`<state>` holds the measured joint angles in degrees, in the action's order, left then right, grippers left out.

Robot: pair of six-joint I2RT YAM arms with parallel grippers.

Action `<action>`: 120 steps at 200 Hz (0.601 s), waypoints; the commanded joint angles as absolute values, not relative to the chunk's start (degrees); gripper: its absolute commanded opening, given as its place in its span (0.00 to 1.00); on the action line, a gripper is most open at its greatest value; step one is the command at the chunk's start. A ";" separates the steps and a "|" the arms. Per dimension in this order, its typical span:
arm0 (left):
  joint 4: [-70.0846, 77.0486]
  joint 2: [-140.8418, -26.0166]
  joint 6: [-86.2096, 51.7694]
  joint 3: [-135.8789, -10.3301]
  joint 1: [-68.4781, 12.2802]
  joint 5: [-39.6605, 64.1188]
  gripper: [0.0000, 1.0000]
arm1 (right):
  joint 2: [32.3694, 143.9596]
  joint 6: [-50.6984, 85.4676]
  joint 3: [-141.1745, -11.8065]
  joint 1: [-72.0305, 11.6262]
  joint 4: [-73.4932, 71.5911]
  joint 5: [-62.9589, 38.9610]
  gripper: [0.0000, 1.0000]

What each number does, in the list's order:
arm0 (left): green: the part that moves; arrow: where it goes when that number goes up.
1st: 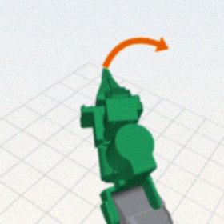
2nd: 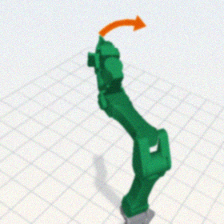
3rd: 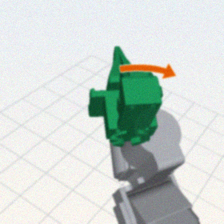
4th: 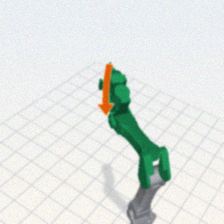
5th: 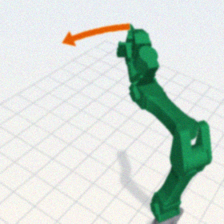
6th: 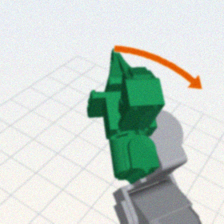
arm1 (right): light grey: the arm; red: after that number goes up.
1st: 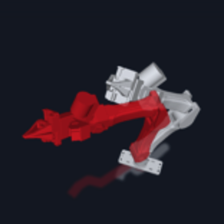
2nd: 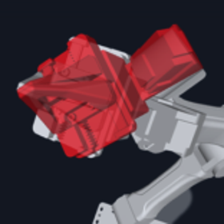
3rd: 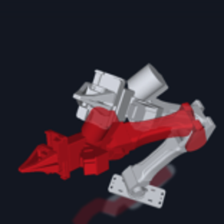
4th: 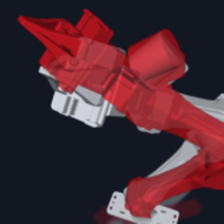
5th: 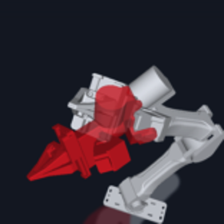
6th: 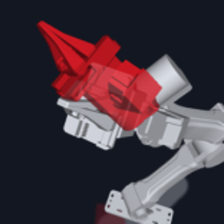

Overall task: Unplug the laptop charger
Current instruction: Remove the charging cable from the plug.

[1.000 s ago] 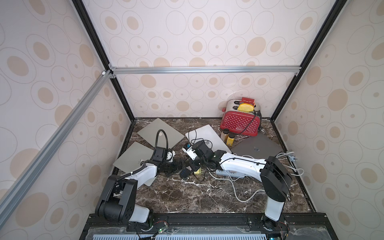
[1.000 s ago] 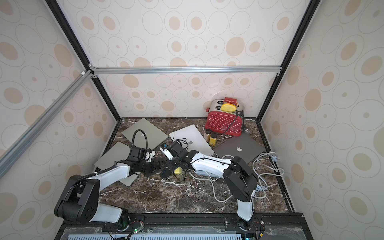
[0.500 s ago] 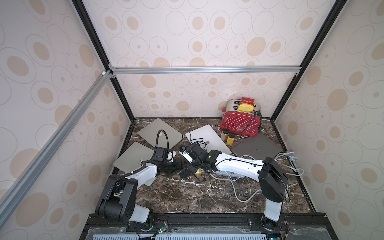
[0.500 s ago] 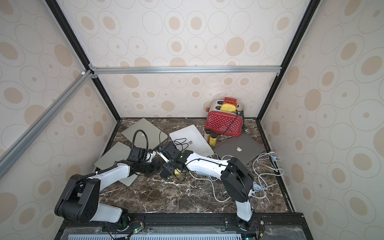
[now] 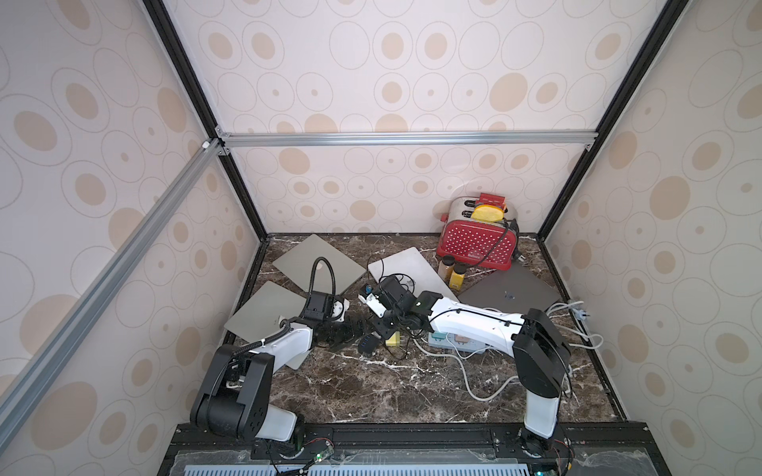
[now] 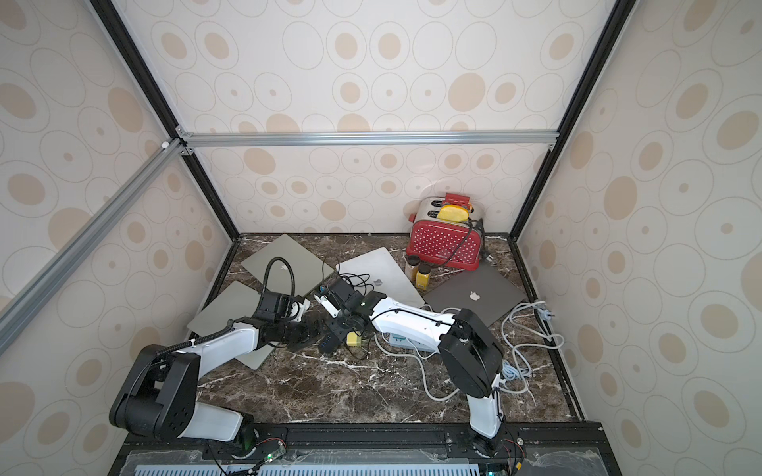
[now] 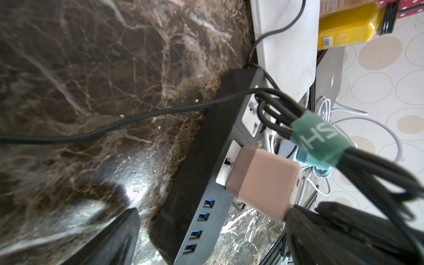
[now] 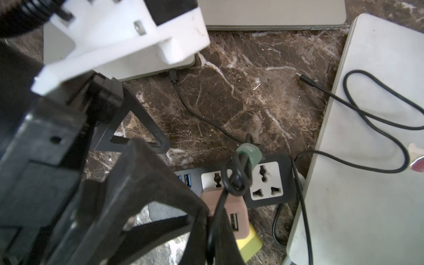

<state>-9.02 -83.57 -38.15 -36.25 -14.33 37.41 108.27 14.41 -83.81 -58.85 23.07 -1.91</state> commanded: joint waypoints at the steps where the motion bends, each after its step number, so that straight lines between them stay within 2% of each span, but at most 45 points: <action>1: -21.62 -88.42 -36.64 -31.64 -16.08 25.50 0.99 | 102.36 18.10 -84.93 -56.89 11.69 -5.30 0.00; 55: -21.71 -88.58 -36.66 -31.53 -16.24 25.41 0.99 | 100.69 10.17 -83.64 -60.10 12.05 3.47 0.00; 99: -23.21 -86.30 -36.82 -32.03 -16.26 25.58 0.99 | 102.15 13.19 -83.32 -57.16 12.64 1.68 0.00; 120: -29.41 -81.30 -35.42 -35.65 -16.22 22.97 0.99 | 104.40 13.95 -84.23 -52.93 12.39 -2.02 0.00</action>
